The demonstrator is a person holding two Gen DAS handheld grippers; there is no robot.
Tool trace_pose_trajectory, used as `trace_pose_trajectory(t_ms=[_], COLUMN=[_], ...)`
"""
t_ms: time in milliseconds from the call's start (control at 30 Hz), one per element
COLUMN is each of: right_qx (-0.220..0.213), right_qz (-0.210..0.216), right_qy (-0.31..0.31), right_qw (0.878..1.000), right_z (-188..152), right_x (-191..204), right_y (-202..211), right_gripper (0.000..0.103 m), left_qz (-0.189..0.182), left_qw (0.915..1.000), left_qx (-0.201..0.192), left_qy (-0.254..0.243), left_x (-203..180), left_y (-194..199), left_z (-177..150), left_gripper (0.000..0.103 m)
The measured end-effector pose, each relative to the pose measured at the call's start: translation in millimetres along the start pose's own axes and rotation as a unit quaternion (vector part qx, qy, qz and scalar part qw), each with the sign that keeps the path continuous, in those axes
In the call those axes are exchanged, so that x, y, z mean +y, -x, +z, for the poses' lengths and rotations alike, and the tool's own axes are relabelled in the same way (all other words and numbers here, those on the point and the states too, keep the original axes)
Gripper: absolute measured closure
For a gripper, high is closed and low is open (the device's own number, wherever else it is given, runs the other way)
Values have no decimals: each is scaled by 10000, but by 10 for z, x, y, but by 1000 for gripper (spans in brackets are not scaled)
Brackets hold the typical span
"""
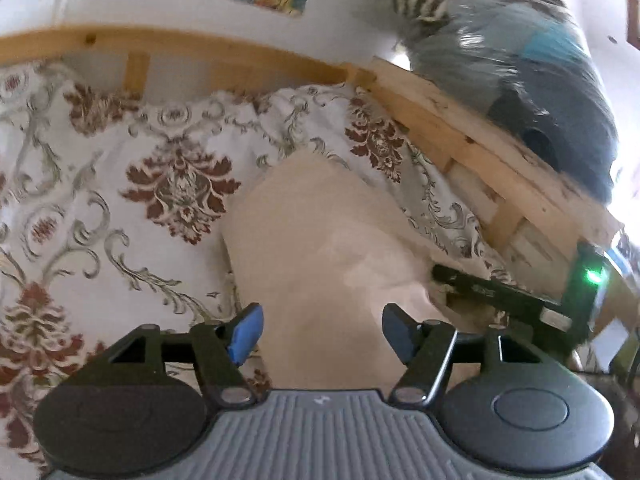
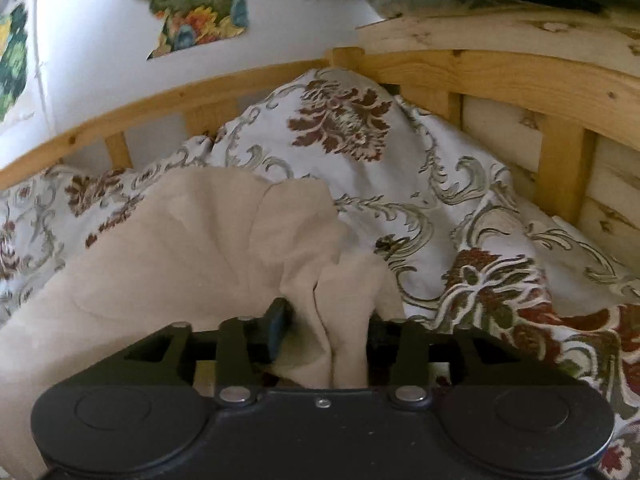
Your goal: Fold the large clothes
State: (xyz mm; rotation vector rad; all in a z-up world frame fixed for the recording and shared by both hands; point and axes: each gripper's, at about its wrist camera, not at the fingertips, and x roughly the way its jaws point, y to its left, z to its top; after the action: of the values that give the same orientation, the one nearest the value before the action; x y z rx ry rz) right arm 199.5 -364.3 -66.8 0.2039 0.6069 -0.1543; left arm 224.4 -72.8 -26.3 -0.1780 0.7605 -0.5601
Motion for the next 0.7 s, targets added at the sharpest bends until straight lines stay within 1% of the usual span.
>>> trace_pose_trajectory(t_ms=[33,67,133,200,233,267,333,400,467,500,567,700], right_qx=[-131,-284,-780,-1174,-1376,-1497,-1638,-1551,-1365,-1190,-789,-396], right_qz=[-8,-37,-259,-331,-276,-158,210,527,666,726,694,472], right_qy=[-92,-156,-165,50,153,217,358,625,910,1029,1165,1069], right_qw=[9999,9995,9965,9925,9900,9884,9856,9845,9842,9849,9876,9924], right_z=[23,44,62,76,84,92,92,84,50,22,-43,-162], right_x=[-15,-25,-10,57,105,147,256,409,562,627,707,657], right_y=[55,97,225,320,365,386,380,284,143,37,-165,-452], right_gripper=[53,40,23,22,22,22,22,23,28,30,41,41], left_qz=[-16,-18,34,76,66,71,116,130,120,108,94,125], left_qw=[9999,9998,9993,9989,9987,9983,9972,9964,9962,9962,9961,9947], left_qx=[103,222,357,403,417,421,419,424,467,491,529,483], left_qy=[18,-5,-68,-214,-291,-389,-610,-720,-721,-707,-704,-903], left_x=[13,20,22,8,-1,-10,-41,-50,-30,-16,8,-21], left_y=[-78,-141,-262,-330,-346,-361,-388,-411,-452,-468,-509,-564], left_z=[23,8,-41,-122,-156,-186,-234,-278,-300,-306,-321,-374], left_gripper=[32,32,30,30,30,30,30,30,30,29,28,26])
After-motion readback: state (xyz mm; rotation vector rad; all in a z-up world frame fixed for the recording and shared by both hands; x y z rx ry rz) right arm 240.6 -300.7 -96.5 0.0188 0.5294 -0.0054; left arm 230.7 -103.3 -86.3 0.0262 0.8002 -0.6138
